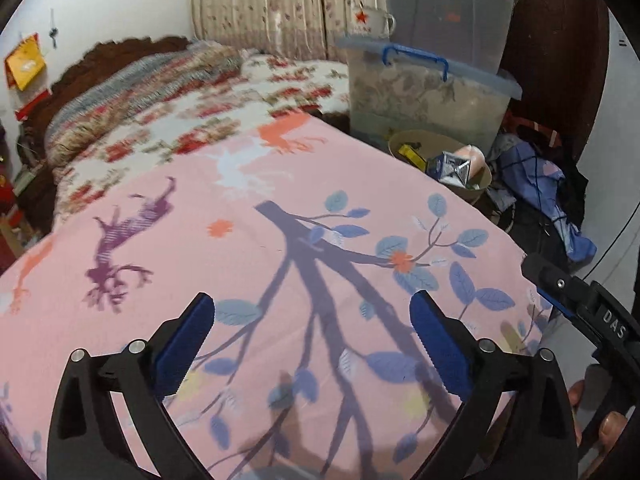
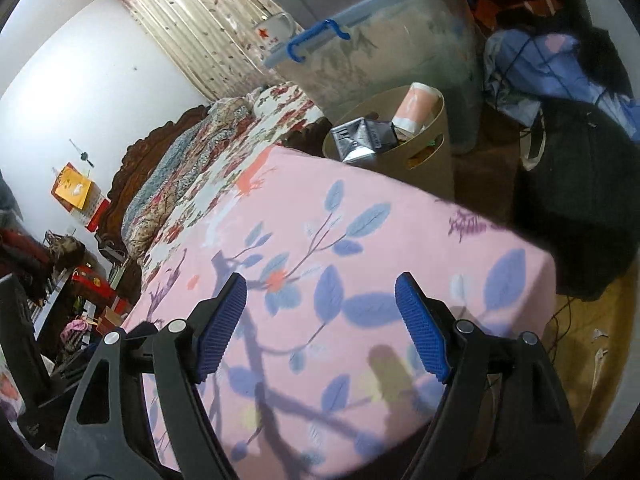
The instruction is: Collect trash
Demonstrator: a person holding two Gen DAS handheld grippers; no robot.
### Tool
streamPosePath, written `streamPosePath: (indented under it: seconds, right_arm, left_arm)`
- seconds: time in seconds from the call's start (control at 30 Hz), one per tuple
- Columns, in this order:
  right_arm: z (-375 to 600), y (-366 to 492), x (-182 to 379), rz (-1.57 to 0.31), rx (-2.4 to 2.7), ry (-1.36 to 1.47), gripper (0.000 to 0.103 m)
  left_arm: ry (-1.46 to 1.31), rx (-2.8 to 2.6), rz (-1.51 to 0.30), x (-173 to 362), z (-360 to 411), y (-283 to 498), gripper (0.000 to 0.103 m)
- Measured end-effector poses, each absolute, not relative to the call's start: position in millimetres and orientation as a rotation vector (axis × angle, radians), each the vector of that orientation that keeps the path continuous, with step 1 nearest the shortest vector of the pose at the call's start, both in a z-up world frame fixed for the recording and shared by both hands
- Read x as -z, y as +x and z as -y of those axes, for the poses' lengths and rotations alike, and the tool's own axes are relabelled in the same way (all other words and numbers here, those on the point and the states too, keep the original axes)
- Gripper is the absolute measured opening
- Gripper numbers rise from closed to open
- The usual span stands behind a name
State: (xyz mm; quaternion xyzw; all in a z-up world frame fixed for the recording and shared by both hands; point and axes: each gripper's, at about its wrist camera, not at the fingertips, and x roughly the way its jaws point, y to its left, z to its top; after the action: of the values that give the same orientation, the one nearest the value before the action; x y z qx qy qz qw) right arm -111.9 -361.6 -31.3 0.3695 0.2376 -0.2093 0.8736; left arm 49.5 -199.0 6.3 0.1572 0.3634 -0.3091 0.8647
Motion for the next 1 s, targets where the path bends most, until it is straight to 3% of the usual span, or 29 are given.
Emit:
streamPosePath:
  seconds: [0.33,0.67,1.0]
  right_arm:
    - [313.0,-136.9,6.8,-0.453,0.424,0.714,0.084]
    - [290.9,-151.0,-12.0,-0.391,0.420,0.697,0.098]
    - [291.2,-160.9,-22.9,-0.336,0.413,0.713,0.099]
  left_arm:
    - [0.296,0.619,-0.697,-27.9,156.7,22.5,0.094]
    - [0.297,0.555,-0.614,-47.0,133.7,0.5,0.094]
    - [0.317,0.504,-0.568,-57.0,130.5,-6.4,0.094]
